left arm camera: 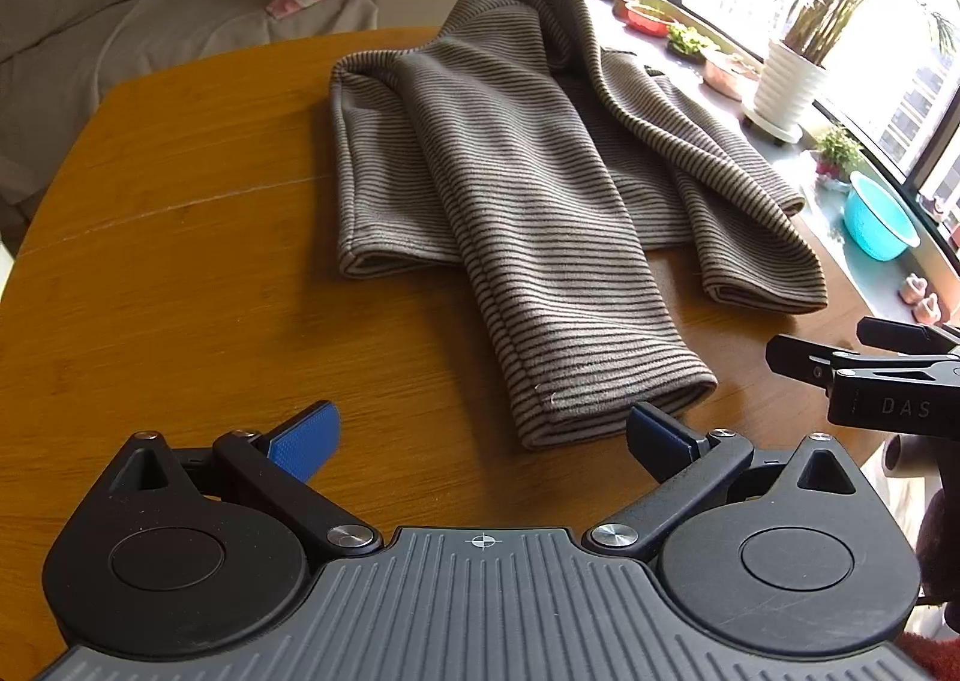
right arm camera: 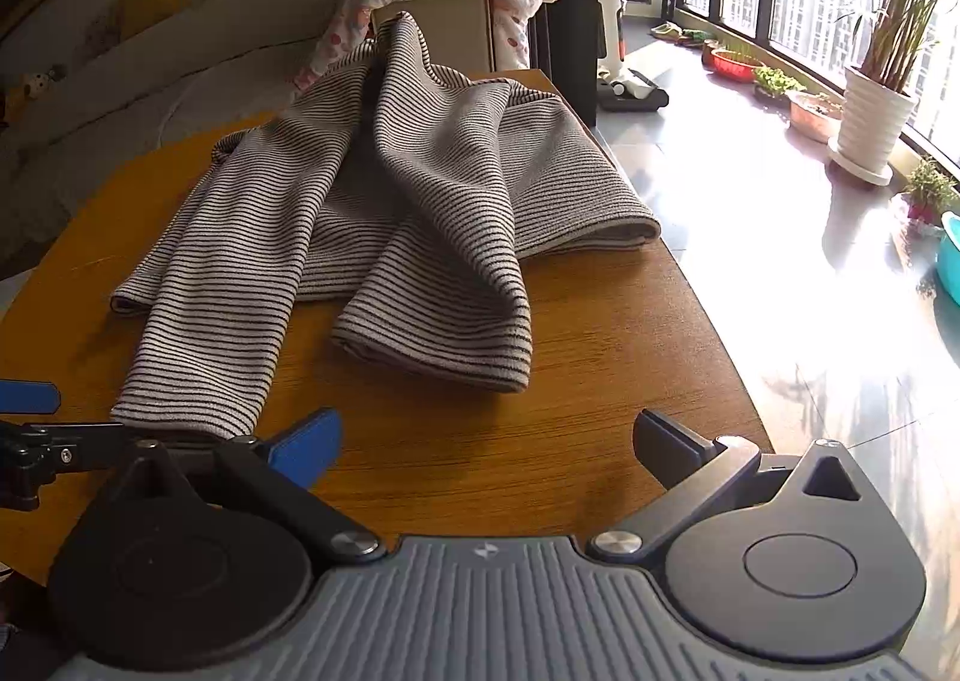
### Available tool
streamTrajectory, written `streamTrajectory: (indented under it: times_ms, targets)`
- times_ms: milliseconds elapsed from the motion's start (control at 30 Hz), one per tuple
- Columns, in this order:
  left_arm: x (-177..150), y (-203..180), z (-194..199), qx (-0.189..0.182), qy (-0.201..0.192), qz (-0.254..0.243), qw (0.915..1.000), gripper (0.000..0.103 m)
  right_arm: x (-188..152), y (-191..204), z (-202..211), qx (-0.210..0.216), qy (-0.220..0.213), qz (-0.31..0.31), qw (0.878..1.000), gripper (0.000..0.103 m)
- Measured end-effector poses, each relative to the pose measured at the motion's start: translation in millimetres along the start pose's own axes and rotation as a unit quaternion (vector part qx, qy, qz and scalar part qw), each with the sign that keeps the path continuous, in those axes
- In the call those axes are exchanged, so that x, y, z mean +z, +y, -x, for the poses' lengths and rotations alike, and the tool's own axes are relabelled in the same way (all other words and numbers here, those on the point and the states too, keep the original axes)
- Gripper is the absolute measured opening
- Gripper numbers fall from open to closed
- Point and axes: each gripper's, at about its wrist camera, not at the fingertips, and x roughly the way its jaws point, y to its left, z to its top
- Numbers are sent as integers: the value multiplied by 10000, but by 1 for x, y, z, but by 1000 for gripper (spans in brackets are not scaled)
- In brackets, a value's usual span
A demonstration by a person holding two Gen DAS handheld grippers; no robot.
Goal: Fold clothes
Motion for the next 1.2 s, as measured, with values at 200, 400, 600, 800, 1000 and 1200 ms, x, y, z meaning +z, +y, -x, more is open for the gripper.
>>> streamTrajectory:
  times_ms: [200, 400, 600, 800, 1000, 1200]
  targets:
    - [-10, 0, 2, -64, -32, -23, 10000, 103, -3, 6, -4, -173, -5, 11, 9999, 103]
    - [-10, 0, -12, -37, 198, 9, 9998, 103, -8, 26, -12, -391, -50, 4, 9992, 103]
    - [-6, 1, -2, -20, 346, -9, 9994, 103, -12, 42, -19, -500, -83, -38, 9987, 103]
    - [-4, 1, 1, -16, 396, -15, 9992, 103, -6, 20, -11, -174, 52, 230, 9996, 103]
    - [-2, 2, 2, -18, 431, -27, 9991, 103, -4, 21, -9, -189, 66, 250, 9995, 103]
    - [-1, 2, 2, -18, 444, -26, 9990, 103, -1, 18, -13, -207, 83, 294, 9993, 103]
